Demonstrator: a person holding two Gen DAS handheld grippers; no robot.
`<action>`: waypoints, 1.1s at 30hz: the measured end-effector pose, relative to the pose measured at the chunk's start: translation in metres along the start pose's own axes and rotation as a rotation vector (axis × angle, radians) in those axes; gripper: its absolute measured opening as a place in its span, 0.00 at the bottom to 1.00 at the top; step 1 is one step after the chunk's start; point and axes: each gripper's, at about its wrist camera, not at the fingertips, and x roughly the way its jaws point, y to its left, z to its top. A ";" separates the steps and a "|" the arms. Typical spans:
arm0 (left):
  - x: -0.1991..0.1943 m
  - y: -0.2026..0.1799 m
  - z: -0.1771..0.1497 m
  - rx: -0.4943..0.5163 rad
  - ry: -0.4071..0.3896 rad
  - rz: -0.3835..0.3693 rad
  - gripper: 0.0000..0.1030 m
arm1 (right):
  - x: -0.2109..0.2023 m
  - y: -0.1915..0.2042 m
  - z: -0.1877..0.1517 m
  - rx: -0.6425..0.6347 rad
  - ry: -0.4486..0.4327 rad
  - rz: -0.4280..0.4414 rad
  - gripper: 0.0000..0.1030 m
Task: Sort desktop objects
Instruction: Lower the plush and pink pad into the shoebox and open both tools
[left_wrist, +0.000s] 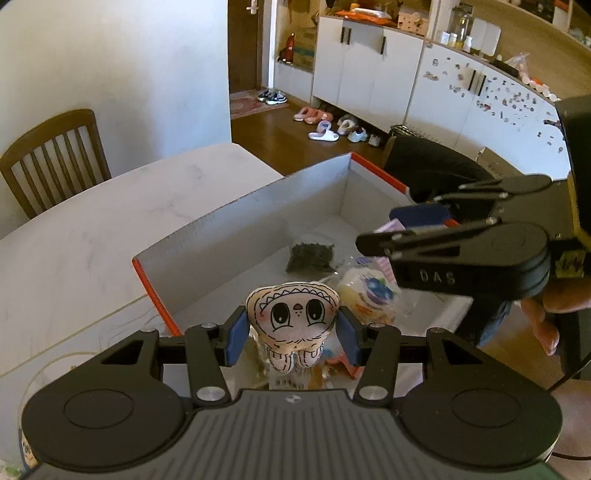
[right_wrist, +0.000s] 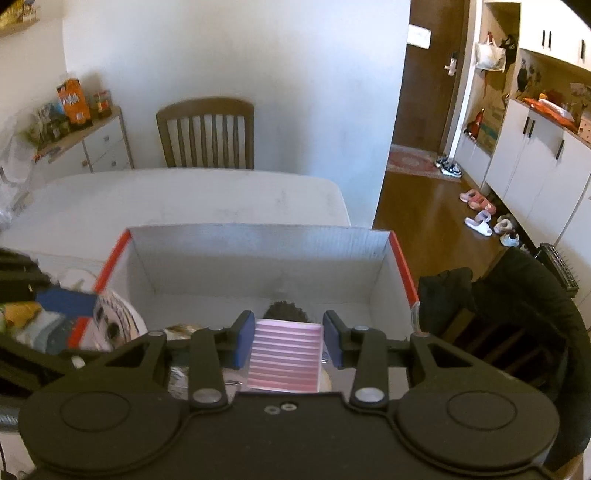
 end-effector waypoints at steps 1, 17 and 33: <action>0.005 0.002 0.003 -0.004 0.007 0.003 0.49 | 0.005 -0.002 0.000 0.002 0.011 0.000 0.39; 0.068 0.013 0.023 0.075 0.124 0.119 0.49 | 0.058 -0.016 0.003 -0.011 0.107 0.010 0.39; 0.095 0.011 0.023 0.129 0.234 0.101 0.49 | 0.078 -0.011 -0.003 -0.058 0.212 0.057 0.39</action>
